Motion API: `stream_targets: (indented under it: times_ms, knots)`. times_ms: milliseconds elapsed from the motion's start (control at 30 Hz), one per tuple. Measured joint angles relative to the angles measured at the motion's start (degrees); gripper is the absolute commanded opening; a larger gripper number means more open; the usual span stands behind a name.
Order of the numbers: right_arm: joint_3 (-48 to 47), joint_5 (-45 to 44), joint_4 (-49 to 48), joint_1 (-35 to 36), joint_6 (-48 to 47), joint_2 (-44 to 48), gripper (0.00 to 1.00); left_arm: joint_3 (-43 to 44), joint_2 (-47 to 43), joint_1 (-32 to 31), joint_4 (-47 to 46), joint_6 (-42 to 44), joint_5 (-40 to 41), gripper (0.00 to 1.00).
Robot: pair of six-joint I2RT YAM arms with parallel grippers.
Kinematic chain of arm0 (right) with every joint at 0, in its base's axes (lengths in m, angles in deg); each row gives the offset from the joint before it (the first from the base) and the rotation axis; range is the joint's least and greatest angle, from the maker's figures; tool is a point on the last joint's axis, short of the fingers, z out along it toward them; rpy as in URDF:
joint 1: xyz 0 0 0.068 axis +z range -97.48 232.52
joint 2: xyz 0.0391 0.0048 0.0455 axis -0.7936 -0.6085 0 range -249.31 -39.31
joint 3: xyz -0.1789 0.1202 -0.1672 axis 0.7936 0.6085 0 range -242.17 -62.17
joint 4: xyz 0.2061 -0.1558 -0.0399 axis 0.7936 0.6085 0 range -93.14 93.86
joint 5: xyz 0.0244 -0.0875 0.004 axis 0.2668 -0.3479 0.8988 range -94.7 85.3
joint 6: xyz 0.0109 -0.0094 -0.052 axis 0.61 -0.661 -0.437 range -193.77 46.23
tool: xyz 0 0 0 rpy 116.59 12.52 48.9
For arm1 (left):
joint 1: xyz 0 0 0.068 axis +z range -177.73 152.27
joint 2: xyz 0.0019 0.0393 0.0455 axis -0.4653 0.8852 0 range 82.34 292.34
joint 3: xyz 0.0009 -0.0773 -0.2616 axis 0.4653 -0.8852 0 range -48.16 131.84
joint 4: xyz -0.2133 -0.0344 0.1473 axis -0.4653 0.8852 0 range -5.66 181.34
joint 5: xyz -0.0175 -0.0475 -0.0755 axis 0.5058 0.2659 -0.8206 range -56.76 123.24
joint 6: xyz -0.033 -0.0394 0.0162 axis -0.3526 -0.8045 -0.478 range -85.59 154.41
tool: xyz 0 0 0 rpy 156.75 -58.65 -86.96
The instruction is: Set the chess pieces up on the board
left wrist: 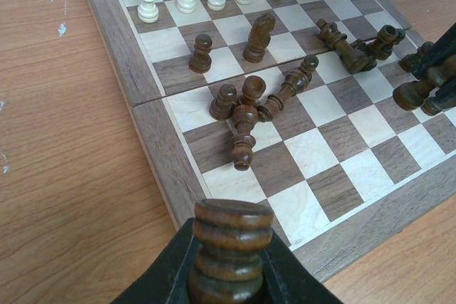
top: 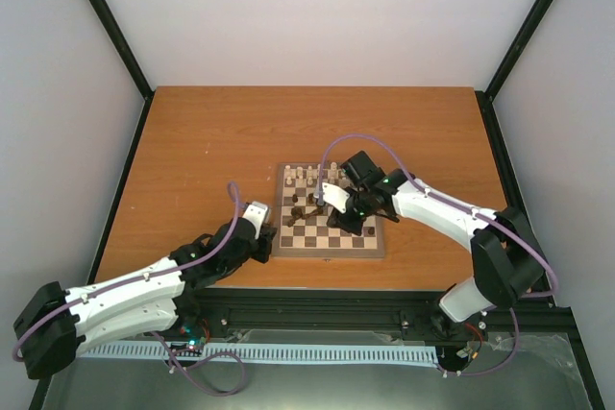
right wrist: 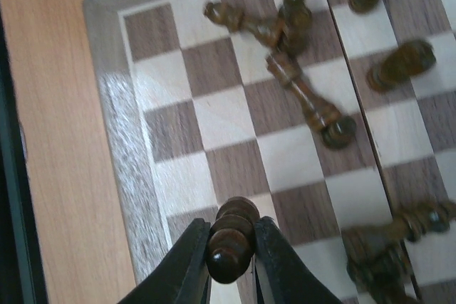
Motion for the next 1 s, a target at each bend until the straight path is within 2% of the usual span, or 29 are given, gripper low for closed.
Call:
stream_targets:
  times_ms: [367, 1000]
  knots:
    - [5.4, -0.7, 1.9, -6.1, 0.0, 4.6, 0.14, 0.0, 1.5, 0.0, -1.3, 0.9, -1.1, 0.2]
    - [7.2, 1.9, 2.4, -5.9, -1.2, 4.7, 0.14, 0.0, 4.7, 0.0, -3.7, 1.1, -2.7, 0.2]
